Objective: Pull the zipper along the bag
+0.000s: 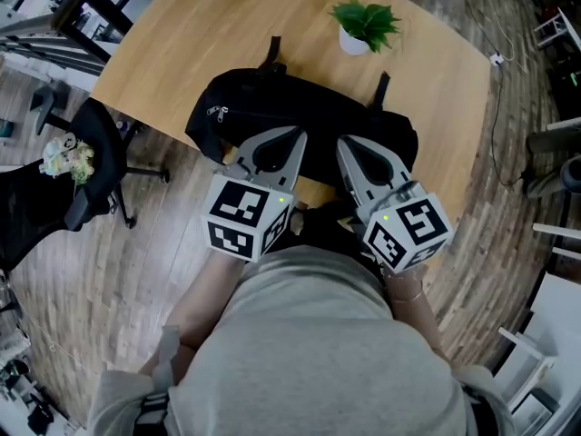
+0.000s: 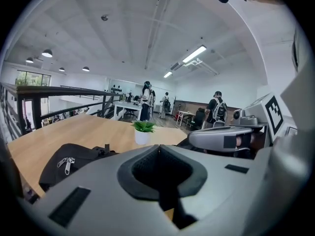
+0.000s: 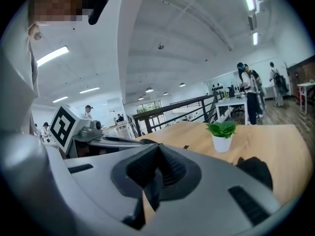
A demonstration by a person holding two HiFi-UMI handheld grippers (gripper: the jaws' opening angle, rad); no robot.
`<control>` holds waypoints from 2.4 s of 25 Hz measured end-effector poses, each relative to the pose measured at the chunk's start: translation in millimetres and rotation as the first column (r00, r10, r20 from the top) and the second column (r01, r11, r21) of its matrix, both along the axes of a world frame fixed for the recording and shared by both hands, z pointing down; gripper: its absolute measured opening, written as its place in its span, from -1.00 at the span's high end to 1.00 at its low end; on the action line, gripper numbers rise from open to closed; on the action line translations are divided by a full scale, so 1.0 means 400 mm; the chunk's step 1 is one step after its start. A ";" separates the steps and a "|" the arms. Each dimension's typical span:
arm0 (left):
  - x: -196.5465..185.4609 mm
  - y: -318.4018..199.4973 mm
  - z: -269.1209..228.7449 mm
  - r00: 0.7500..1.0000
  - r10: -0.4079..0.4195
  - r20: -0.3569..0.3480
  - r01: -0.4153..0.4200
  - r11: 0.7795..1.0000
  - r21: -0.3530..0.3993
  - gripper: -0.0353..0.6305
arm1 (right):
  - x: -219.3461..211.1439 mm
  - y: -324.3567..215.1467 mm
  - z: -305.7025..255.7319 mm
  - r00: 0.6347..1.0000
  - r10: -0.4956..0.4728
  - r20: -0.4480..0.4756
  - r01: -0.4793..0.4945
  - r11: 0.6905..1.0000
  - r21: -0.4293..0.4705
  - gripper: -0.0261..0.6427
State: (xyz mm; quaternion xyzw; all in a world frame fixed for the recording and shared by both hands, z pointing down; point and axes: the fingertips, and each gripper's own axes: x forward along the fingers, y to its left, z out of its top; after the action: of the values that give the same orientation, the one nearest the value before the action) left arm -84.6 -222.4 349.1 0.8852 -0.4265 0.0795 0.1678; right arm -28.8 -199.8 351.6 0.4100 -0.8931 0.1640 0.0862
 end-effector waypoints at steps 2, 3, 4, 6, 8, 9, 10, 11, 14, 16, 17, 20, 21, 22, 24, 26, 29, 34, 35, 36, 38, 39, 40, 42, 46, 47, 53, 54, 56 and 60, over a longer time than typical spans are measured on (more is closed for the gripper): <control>0.008 0.006 0.010 1.000 0.005 -0.002 -0.005 1.000 -0.014 0.83 | -0.005 0.003 0.008 1.000 -0.004 0.015 0.004 1.000 -0.023 0.90; 0.010 0.009 0.017 1.000 0.006 -0.006 -0.006 1.000 -0.024 0.83 | -0.007 0.003 0.013 1.000 -0.006 0.018 0.007 0.999 -0.034 0.90; 0.011 0.010 0.023 1.000 0.005 -0.012 -0.006 0.999 -0.035 0.83 | -0.009 0.004 0.017 1.000 -0.010 0.018 0.010 0.999 -0.043 0.90; 0.011 0.010 0.034 1.000 0.004 -0.026 -0.005 0.999 -0.054 0.83 | -0.013 0.005 0.025 1.000 -0.018 0.013 0.019 0.998 -0.055 0.90; 0.014 0.010 0.041 1.000 0.005 -0.028 -0.007 0.998 -0.064 0.83 | -0.016 0.006 0.032 1.000 -0.028 0.007 0.029 0.998 -0.062 0.90; 0.016 0.010 0.046 1.000 0.005 -0.025 -0.007 0.998 -0.070 0.83 | -0.017 0.005 0.036 0.999 -0.033 0.004 0.033 0.997 -0.066 0.90; 0.017 0.009 0.052 1.000 0.005 -0.021 -0.006 0.997 -0.079 0.83 | -0.018 0.005 0.040 0.999 -0.035 0.004 0.035 0.997 -0.073 0.90; 0.018 0.008 0.059 1.000 0.004 -0.017 -0.005 0.996 -0.091 0.84 | -0.019 0.006 0.042 0.999 -0.035 0.005 0.035 0.996 -0.084 0.90; 0.017 0.004 0.070 1.000 -0.001 -0.008 0.000 0.994 -0.111 0.84 | -0.018 0.003 0.046 1.000 -0.028 0.008 0.029 0.994 -0.110 0.90; 0.017 0.000 0.074 1.000 -0.001 -0.006 0.001 0.993 -0.115 0.84 | -0.012 -0.005 0.051 1.000 -0.014 0.009 0.015 0.993 -0.114 0.90; 0.017 -0.002 0.076 1.000 -0.001 -0.005 0.000 0.993 -0.119 0.84 | -0.008 -0.010 0.053 1.000 -0.004 0.012 0.006 0.994 -0.113 0.90; 0.018 -0.003 0.085 1.000 0.002 0.004 -0.001 0.991 -0.135 0.84 | 0.002 -0.019 0.057 1.000 0.018 0.010 -0.016 0.994 -0.107 0.90; 0.018 -0.003 0.087 1.000 0.001 0.009 0.000 0.990 -0.140 0.84 | 0.003 -0.019 0.057 1.000 0.020 0.007 -0.019 0.994 -0.109 0.90; 0.018 -0.003 0.089 1.000 0.000 0.012 0.001 0.989 -0.145 0.84 | 0.003 -0.019 0.057 1.000 0.019 0.006 -0.019 0.994 -0.112 0.90; 0.018 -0.004 0.089 1.000 -0.001 0.011 0.003 0.988 -0.153 0.84 | 0.000 -0.017 0.060 1.000 0.010 0.009 -0.009 0.993 -0.121 0.90; 0.018 -0.005 0.091 1.000 0.000 0.008 0.002 0.987 -0.160 0.84 | -0.005 -0.014 0.061 1.000 -0.001 0.006 0.002 0.992 -0.122 0.90; 0.021 -0.004 0.093 1.000 0.008 0.005 -0.007 0.987 -0.163 0.84 | -0.009 -0.014 0.061 1.000 -0.001 0.010 0.003 0.992 -0.124 0.90; 0.028 0.004 0.093 1.000 0.024 0.005 -0.023 0.986 -0.163 0.84 | -0.008 -0.014 0.064 1.000 0.002 0.006 -0.001 0.992 -0.127 0.90; 0.026 0.005 0.093 1.000 0.022 0.004 -0.021 0.987 -0.162 0.84 | -0.006 -0.015 0.065 1.000 0.003 0.003 -0.003 0.992 -0.126 0.90; 0.024 0.004 0.093 1.000 0.020 0.004 -0.019 0.987 -0.161 0.84 | -0.005 -0.016 0.065 1.000 0.006 0.001 -0.005 0.992 -0.125 0.90; 0.020 0.004 0.092 1.000 0.016 0.001 -0.015 0.987 -0.162 0.84 | -0.005 -0.016 0.065 1.000 0.006 -0.003 -0.007 0.992 -0.123 0.90; 0.019 0.004 0.092 1.000 0.015 -0.001 -0.015 0.986 -0.163 0.84 | -0.006 -0.014 0.066 1.000 0.004 -0.005 -0.004 0.992 -0.123 0.90; 0.019 0.005 0.093 1.000 0.016 -0.003 -0.016 0.986 -0.164 0.84 | -0.008 -0.012 0.066 1.000 0.000 -0.008 -0.001 0.992 -0.123 0.90; 0.021 0.006 0.093 1.000 0.018 -0.003 -0.019 0.986 -0.165 0.84 | -0.010 -0.008 0.068 1.000 -0.008 -0.014 0.006 0.993 -0.121 0.90; 0.022 0.011 0.091 1.000 0.023 -0.002 -0.023 0.987 -0.162 0.84 | -0.013 -0.002 0.068 1.000 -0.013 -0.023 0.011 0.993 -0.118 0.90; 0.022 0.012 0.091 1.000 0.023 -0.003 -0.023 0.987 -0.162 0.84 | -0.013 -0.001 0.068 1.000 -0.014 -0.024 0.011 0.993 -0.118 0.90; 0.022 0.014 0.092 1.000 0.027 -0.004 -0.027 0.986 -0.164 0.84 | -0.013 0.002 0.069 0.999 -0.016 -0.031 0.012 0.993 -0.117 0.90; 0.023 0.015 0.093 1.000 0.030 -0.003 -0.030 0.986 -0.165 0.84 | -0.013 0.003 0.069 0.999 -0.015 -0.032 0.011 0.993 -0.117 0.90; 0.023 0.017 0.095 0.999 0.035 0.002 -0.035 0.986 -0.165 0.84 | -0.013 0.003 0.069 0.999 -0.014 -0.042 0.010 0.993 -0.114 0.90; 0.017 0.018 0.097 1.000 0.029 0.003 -0.028 0.986 -0.162 0.84 | -0.019 0.007 0.078 0.998 -0.025 -0.065 0.017 0.993 -0.115 0.90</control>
State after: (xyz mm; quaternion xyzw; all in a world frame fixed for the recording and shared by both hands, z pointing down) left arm -77.6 -215.3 387.9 0.8744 -0.4064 0.1187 0.2371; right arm -36.3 -197.0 382.6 0.4002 -0.8832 0.2003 0.1406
